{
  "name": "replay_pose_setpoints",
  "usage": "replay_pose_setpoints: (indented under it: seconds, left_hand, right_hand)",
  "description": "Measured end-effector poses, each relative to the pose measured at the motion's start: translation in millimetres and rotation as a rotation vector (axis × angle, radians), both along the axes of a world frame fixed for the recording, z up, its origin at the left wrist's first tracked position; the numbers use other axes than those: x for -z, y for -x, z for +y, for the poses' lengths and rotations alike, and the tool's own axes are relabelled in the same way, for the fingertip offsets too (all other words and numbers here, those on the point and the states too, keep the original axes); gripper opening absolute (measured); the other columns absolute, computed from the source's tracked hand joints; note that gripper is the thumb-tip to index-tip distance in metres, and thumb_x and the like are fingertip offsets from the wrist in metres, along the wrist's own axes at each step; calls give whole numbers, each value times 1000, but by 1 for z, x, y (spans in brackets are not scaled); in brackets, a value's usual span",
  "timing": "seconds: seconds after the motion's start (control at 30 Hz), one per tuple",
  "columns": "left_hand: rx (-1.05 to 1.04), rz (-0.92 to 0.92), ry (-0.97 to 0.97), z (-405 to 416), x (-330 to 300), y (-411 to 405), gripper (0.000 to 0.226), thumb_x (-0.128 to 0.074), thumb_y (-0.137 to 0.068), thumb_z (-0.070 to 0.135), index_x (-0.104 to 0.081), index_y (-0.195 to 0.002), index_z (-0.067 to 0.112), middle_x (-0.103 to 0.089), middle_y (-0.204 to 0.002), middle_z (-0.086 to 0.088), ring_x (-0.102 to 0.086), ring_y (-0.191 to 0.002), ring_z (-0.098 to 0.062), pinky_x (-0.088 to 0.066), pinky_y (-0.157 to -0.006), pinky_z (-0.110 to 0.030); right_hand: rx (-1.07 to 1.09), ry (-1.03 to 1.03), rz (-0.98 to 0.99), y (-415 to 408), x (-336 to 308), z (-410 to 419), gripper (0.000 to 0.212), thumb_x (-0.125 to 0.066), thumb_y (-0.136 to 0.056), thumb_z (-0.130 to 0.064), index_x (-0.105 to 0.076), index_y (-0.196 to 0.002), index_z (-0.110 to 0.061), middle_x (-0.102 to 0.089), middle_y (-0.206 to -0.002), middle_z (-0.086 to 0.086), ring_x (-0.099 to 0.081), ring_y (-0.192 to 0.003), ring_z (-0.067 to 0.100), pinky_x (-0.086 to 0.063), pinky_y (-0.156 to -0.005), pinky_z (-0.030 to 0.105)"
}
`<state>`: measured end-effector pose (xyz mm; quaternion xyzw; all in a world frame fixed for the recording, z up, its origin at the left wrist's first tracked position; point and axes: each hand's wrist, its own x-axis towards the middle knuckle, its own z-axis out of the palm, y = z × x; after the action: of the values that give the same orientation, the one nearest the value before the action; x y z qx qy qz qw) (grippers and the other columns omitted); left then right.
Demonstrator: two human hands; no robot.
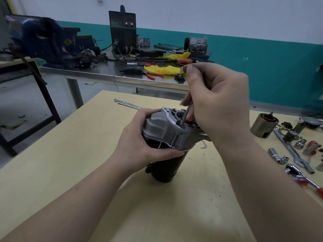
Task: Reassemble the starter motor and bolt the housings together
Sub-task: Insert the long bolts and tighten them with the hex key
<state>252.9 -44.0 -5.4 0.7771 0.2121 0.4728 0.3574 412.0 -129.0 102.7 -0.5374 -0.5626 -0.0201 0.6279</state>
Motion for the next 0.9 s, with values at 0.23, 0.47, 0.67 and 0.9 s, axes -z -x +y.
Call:
replay_pose_setpoints:
  seconds: [0.23,0.47,0.67,0.9]
  left_hand:
    - [3,-4,29,1,1,-2,93,-105,-50,59,-56,-129,54,-71,-126,24,-71,-112,-1,-55,-84,-10]
    - [43,-8,79,7,-1,1,93,-105,-48,60,-58,-128,52,-73,-125,21,-72,-114,-3,-57,-86,-13]
    - [68,-12,95,9,-1,6,92,-106,-50,56,-58,-129,50,-72,-126,20,-71,-115,-4,-57,-86,-12]
    - [108,-8,120,15,0,6,94,-106,-51,54,-58,-132,45,-72,-126,15,-71,-116,-10,-58,-87,-17]
  right_hand:
    - [-34,89,138,2,-6,-3,25,-56,-106,-16,-77,-119,-16,-75,-69,2,-67,-48,16,-50,-42,28]
    - [-712,366,367,-28,-22,-10,22,-55,-104,-15,-64,-121,-4,-69,-81,20,-68,-56,27,-48,-47,28]
    - [-810,342,453,-28,-15,-3,25,-62,-94,-17,-59,-116,-6,-73,-81,17,-75,-64,22,-58,-53,24]
    - [-813,367,375,-34,-13,0,26,-64,-94,-24,-50,-109,-9,-75,-84,19,-77,-65,26,-60,-52,29]
